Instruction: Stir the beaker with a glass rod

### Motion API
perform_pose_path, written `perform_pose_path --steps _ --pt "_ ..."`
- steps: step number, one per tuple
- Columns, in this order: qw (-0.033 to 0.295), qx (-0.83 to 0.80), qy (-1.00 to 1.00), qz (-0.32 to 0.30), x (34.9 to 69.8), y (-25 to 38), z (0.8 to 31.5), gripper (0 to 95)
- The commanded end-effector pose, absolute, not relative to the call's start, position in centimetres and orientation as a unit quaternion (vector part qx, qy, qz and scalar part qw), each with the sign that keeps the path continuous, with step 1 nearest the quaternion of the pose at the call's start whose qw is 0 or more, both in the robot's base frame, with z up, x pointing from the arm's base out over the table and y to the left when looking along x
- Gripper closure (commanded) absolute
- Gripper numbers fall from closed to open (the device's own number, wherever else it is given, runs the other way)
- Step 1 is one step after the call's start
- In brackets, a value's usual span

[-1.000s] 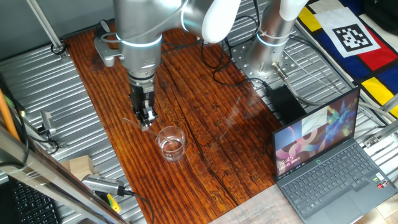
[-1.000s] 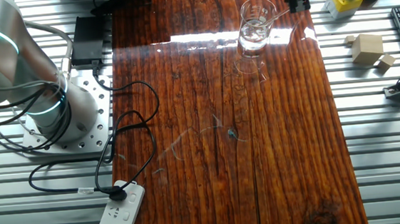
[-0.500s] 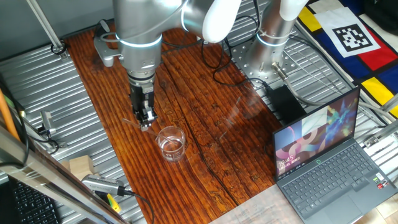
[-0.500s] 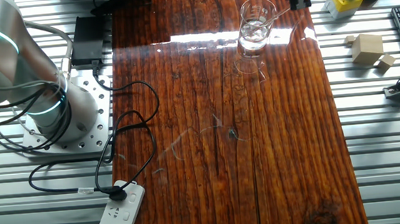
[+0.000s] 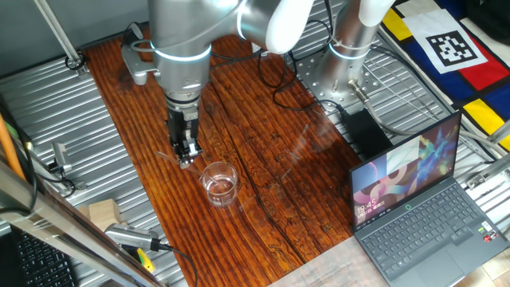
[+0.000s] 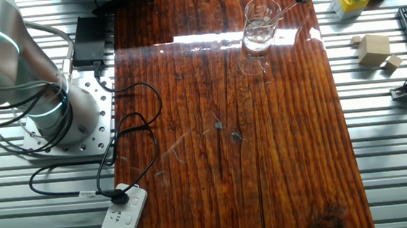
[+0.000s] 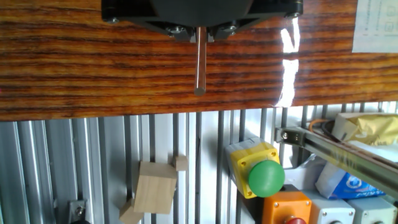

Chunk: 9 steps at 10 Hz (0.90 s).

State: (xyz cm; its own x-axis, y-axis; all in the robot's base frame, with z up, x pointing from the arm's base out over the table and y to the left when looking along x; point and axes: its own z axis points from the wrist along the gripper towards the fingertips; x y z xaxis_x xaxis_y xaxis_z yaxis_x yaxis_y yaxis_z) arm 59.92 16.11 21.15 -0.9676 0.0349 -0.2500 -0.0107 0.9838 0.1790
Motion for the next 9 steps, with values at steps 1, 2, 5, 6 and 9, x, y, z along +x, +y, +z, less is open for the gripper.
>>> perform_pose_path --steps 1,2,5,6,9 --pt "0.144 0.005 0.986 0.085 60.1 16.2 21.3 95.0" --pt "0.148 0.004 0.986 0.082 60.1 16.3 21.5 95.0" --pt "0.152 0.009 0.985 0.075 60.3 16.9 22.4 95.0" --pt "0.154 0.012 0.985 0.073 60.2 17.0 22.7 95.0" --pt "0.164 0.012 0.984 0.067 60.0 17.3 23.5 95.0"
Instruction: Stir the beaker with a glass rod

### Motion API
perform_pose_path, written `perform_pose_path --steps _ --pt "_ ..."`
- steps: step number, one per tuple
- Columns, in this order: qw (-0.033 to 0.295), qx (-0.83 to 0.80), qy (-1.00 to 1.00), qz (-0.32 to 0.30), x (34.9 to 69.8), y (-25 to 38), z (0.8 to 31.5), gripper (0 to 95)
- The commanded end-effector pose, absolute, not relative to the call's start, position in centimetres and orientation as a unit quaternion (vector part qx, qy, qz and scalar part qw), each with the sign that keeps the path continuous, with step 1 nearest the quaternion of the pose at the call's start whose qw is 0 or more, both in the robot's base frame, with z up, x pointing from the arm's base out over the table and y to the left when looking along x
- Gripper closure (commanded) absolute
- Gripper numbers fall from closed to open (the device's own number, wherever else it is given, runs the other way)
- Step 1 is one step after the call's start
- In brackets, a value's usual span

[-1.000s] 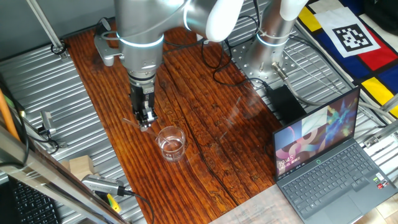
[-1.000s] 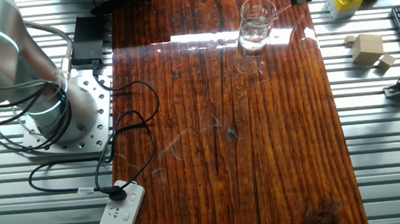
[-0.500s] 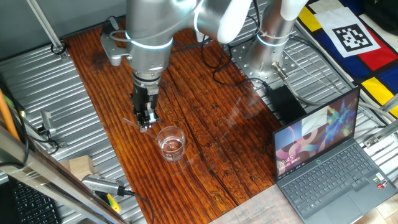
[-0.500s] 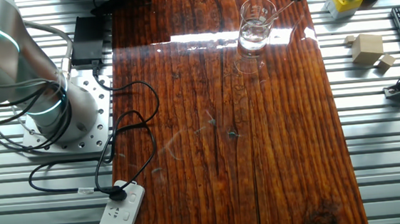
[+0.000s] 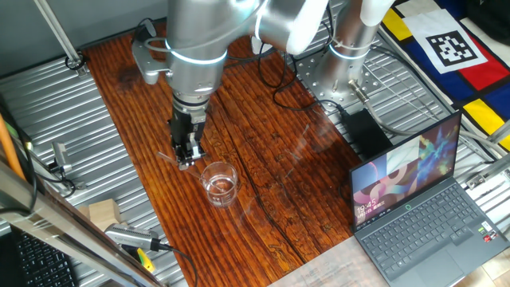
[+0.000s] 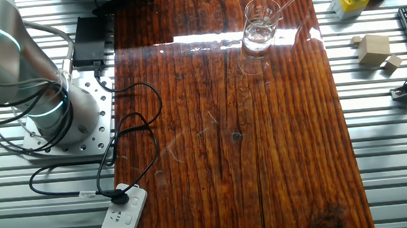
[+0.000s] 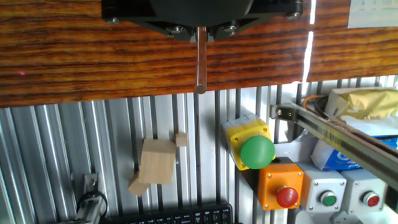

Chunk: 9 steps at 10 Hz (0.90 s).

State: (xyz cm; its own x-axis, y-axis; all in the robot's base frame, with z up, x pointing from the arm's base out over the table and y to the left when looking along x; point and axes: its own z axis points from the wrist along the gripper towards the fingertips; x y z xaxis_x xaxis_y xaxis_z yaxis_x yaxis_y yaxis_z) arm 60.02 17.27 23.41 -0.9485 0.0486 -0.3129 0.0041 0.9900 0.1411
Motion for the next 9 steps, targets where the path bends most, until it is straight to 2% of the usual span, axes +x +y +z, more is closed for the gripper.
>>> perform_pose_path --steps 1,4,9 --pt "0.167 0.012 0.984 0.065 60.0 17.4 23.6 95.0" --pt "0.186 0.015 0.98 0.064 59.8 17.7 23.8 95.0" --pt "0.189 0.018 0.98 0.058 59.1 18.4 23.8 95.0"
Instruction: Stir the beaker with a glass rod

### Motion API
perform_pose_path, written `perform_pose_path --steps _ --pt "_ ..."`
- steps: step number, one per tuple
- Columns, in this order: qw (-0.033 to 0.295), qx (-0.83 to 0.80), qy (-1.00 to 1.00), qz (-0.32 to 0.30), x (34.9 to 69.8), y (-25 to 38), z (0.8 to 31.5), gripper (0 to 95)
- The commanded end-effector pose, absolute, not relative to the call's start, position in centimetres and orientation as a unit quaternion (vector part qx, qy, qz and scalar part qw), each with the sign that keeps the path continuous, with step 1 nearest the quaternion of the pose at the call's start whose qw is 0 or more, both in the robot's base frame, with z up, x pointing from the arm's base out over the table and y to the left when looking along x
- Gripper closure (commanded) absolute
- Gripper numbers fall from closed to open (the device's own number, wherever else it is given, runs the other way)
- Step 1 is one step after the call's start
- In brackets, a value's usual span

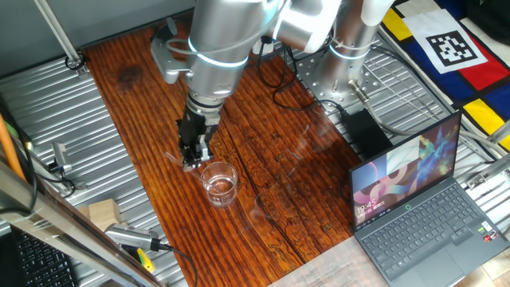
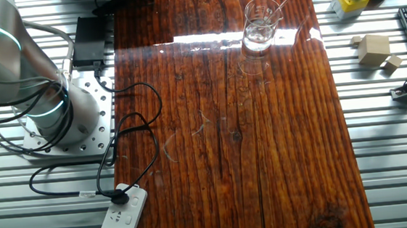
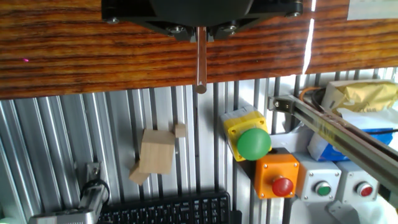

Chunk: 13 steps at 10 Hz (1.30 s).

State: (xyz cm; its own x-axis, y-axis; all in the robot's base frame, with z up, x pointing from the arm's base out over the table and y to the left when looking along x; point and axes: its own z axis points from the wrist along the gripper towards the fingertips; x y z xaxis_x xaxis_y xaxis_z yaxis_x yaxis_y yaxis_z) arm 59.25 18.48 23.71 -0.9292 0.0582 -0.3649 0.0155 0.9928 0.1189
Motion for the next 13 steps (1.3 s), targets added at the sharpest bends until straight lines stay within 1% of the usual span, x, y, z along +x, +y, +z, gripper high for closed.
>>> perform_pose_path --steps 1,6,7,13 --pt "0.19 0.018 0.98 0.057 58.9 18.3 23.8 95.0" --pt "0.192 0.021 0.979 0.057 58.5 18.4 24.0 95.0" --pt "0.198 0.016 0.979 0.057 57.9 18.2 23.4 95.0" --pt "0.2 0.008 0.978 0.057 58.1 16.9 23.6 95.0"
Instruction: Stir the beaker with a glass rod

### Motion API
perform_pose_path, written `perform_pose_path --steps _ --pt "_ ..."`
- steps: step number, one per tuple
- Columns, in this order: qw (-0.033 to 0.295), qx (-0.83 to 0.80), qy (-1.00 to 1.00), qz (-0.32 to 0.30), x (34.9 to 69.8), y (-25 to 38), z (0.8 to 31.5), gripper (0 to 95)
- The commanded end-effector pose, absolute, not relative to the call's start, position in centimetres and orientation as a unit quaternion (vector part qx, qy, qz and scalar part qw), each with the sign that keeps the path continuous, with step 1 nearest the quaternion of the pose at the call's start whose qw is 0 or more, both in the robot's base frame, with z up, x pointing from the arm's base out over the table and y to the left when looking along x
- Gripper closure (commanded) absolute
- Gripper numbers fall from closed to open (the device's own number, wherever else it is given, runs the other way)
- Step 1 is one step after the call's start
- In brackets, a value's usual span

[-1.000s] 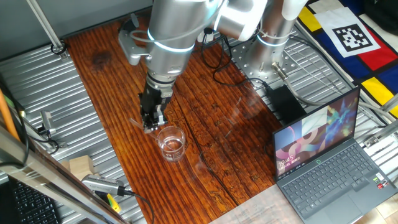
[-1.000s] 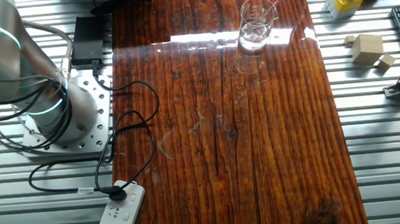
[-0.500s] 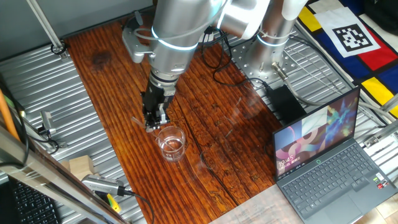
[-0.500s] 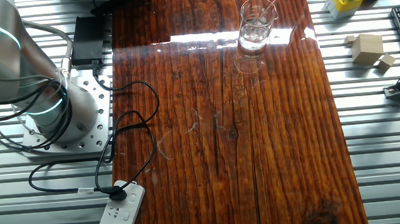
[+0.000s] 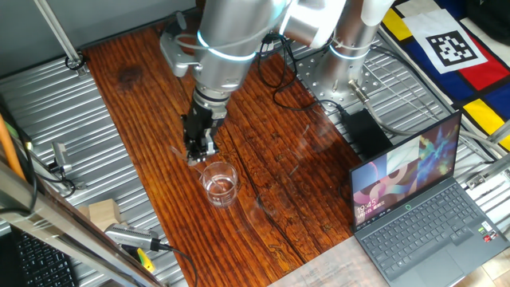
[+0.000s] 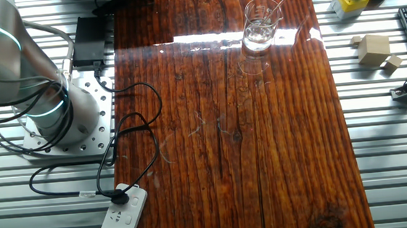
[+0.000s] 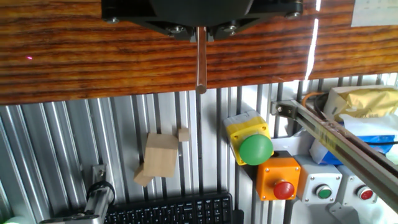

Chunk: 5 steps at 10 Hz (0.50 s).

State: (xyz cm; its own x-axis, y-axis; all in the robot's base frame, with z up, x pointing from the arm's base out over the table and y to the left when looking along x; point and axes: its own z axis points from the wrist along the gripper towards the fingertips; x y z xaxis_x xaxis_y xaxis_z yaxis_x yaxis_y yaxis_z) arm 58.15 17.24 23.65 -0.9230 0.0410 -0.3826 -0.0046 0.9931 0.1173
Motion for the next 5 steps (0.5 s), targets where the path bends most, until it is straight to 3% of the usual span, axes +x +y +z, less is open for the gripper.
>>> perform_pose_path --steps 1,5 --pt "0.203 0.004 0.978 0.057 58.3 16.52 23.48 95.0" --pt "0.204 0.012 0.977 0.058 59.13 16.91 23.56 95.0"
